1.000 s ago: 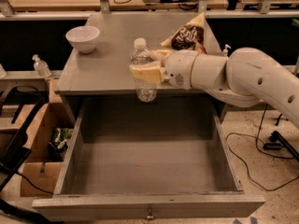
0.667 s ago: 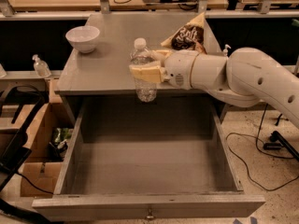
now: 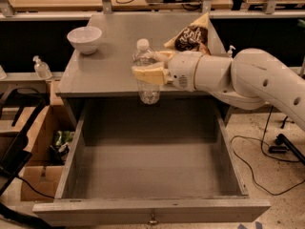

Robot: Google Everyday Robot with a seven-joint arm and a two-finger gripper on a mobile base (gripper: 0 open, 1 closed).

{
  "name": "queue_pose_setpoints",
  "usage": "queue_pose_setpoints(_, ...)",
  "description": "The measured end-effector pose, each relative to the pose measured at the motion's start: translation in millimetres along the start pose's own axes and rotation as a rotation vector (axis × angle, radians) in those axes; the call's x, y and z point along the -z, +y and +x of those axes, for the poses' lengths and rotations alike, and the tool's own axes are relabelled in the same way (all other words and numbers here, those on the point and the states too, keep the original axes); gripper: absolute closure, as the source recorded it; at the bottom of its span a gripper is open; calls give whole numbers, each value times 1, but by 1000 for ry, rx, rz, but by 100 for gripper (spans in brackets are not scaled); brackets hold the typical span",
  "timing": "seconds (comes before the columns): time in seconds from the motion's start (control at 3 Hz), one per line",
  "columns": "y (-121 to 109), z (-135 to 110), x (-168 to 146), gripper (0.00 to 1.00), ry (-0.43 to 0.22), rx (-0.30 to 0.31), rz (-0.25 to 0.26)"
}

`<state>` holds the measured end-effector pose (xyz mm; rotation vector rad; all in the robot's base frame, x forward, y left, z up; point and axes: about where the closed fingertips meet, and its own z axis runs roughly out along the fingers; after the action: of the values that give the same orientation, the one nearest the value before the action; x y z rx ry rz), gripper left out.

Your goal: Place water bottle into top drawer

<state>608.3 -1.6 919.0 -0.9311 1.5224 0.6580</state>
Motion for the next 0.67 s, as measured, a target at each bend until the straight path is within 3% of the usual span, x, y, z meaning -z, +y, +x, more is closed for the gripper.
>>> queue_pose_setpoints(0.67,0,0,0,100,0,0,0)
